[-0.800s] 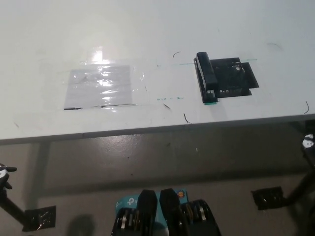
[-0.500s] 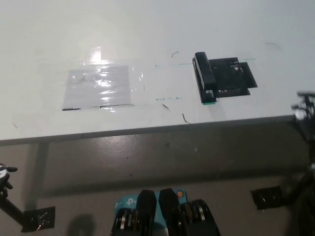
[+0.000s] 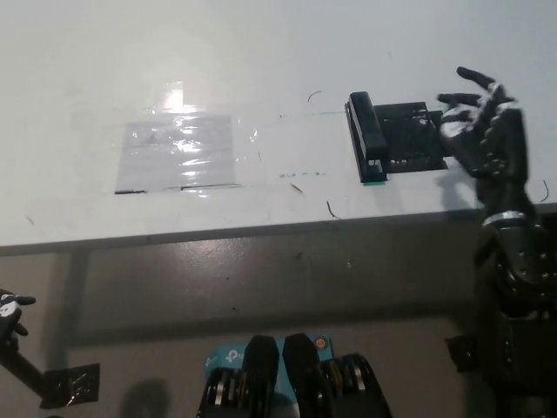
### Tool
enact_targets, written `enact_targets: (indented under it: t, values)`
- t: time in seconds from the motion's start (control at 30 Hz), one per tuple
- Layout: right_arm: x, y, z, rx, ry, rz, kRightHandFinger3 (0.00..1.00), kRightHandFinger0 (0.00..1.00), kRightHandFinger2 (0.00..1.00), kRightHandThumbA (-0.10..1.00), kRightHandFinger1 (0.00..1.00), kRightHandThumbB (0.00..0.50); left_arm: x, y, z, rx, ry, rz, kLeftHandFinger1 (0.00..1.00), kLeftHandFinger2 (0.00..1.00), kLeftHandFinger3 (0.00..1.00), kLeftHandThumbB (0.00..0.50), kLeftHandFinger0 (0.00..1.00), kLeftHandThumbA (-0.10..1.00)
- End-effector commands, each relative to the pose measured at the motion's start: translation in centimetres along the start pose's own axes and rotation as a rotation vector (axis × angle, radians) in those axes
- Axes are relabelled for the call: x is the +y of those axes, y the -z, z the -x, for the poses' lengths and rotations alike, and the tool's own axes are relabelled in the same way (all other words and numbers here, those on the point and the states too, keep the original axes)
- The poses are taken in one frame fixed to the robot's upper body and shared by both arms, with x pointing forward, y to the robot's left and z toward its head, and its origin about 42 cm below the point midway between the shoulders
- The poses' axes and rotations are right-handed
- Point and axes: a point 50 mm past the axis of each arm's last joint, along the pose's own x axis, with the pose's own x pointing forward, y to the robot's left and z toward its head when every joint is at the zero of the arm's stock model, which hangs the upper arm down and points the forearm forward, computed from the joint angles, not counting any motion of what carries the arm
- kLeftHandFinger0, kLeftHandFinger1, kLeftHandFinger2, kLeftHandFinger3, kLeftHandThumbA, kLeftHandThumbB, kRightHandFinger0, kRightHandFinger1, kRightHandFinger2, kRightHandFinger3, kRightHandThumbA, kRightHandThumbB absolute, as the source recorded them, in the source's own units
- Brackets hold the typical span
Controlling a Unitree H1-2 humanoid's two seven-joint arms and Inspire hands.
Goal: A stapler is kept infront of the robot on the black mark on the desk and the robot uses its right hand to lift the top of the stapler to open it
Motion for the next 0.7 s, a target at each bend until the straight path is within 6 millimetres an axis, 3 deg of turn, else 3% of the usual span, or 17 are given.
enact_targets:
  t: [0.0,0.07,0.13,0.27,0.37,0.53,0.67]
  values:
    - [2.6,-0.8,-1.4,0.151,-0.12,-0.205,1.0,0.54,0.81,0.48,0.67,0.0,0.3,-1.1,-0.4,-0.04,-0.017,0.001,0.21,0.44,0.72,0.0,0.15,-0.1]
    - [3.0,-0.7,-1.4,0.191,-0.099,-0.262,1.0,0.58,0.82,0.49,0.7,0.0,0.1,-1.2,-0.4,-0.042,-0.016,0.007,0.23,0.46,0.73,0.0,0.16,-0.1]
    - [3.7,-0.2,-1.5,0.228,-0.077,-0.373,1.0,0.66,0.9,0.5,0.77,0.0,0.1,-1.3,-0.4,-0.049,-0.017,0.004,0.21,0.45,0.74,0.0,0.15,-0.1]
    - [4.4,0.6,-1.5,0.289,-0.026,-0.542,1.0,0.68,1.0,0.54,0.84,0.0,0.1,-1.5,-0.6,-0.051,-0.023,0.0,0.22,0.46,0.72,0.0,0.16,-0.1]
    - [4.7,0.6,-1.7,0.298,-0.02,-0.566,1.0,0.69,1.0,0.55,0.85,0.0,0.2,-1.6,-0.7,-0.056,-0.027,0.0,0.23,0.46,0.72,0.0,0.16,-0.1]
    - [5.2,1.2,-1.1,0.358,0.081,-0.74,1.0,0.78,1.0,0.62,0.94,0.0,0.3,-1.8,-0.7,-0.065,-0.027,0.006,0.22,0.47,0.75,0.0,0.17,-0.1]
    - [5.5,1.6,-0.6,0.387,0.141,-0.792,1.0,0.78,1.0,0.63,0.93,0.0,0.2,-1.7,-0.6,-0.059,-0.027,0.013,0.25,0.49,0.79,0.0,0.19,-0.1]
